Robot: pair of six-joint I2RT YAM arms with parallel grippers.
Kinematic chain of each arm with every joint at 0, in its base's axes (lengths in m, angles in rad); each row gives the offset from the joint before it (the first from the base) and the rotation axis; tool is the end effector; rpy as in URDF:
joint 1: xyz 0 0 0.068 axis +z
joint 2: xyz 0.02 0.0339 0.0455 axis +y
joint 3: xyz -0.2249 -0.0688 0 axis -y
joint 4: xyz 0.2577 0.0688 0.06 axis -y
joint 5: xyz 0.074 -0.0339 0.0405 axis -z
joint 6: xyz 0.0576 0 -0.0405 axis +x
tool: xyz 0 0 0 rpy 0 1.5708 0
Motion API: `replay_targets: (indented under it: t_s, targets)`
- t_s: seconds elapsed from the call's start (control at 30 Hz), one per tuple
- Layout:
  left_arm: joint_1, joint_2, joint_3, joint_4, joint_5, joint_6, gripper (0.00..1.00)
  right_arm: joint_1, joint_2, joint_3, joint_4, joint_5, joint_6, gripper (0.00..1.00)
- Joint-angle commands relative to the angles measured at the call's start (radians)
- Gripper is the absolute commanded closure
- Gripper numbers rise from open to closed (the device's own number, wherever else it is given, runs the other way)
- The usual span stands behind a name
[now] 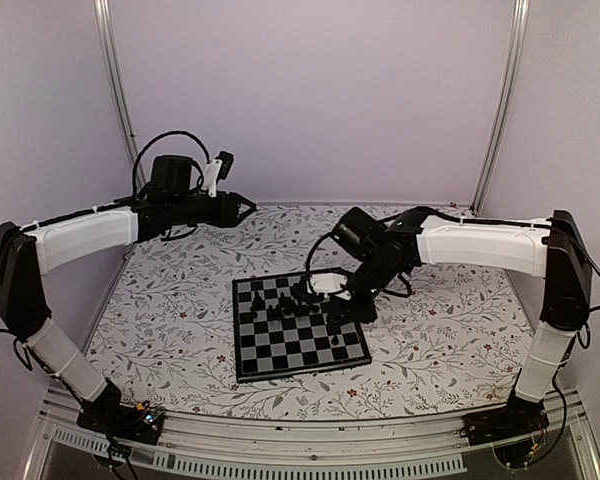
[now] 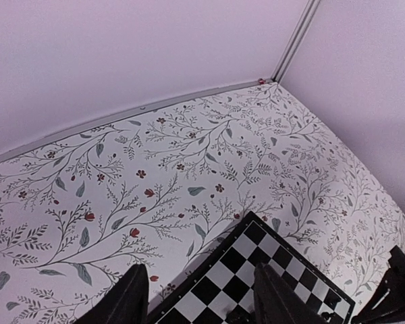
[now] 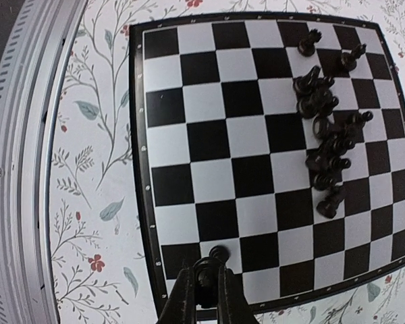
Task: Set up the chess pieces on the board
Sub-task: Place the chess piece on the chessboard.
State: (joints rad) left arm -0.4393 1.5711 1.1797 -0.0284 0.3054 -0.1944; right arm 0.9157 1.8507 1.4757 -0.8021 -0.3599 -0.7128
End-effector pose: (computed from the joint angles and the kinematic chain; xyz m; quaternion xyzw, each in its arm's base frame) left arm 0.3537 -0.1853 0.2430 0.1834 0.8128 -0.2889 0.4714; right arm 0.2233 0.3240 0.1730 -0.7257 0.6368 0.1941 0.1737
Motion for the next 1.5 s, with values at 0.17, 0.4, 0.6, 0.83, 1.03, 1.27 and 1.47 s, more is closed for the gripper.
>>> replay_targets:
  t_s: [0.17,0.4,0.6,0.83,1.03,1.27,1.47]
  targets:
    - [0.015,0.021,0.04,-0.03,-0.02,0.024,0.46,0.002,-0.187,-0.292,0.031,0.095,-0.043,0.97]
    - [0.018,0.028,0.04,-0.031,-0.029,0.032,0.46,-0.035,-0.2,-0.363,0.115,0.086,-0.012,0.97]
    - [0.017,0.036,0.044,-0.037,-0.022,0.03,0.46,-0.048,-0.168,-0.353,0.153,0.059,0.003,0.96]
    - [0.018,0.035,0.047,-0.041,-0.026,0.035,0.46,-0.049,-0.128,-0.345,0.17,0.039,0.003,0.95]
    - [0.018,0.038,0.049,-0.043,-0.021,0.033,0.46,-0.049,-0.098,-0.347,0.176,0.041,-0.001,0.94]
    - [0.017,0.038,0.05,-0.046,-0.021,0.034,0.45,-0.049,-0.076,-0.341,0.18,0.031,-0.002,0.92]
    - [0.017,0.04,0.051,-0.048,-0.02,0.034,0.45,-0.048,-0.069,-0.339,0.174,0.03,-0.005,0.85]
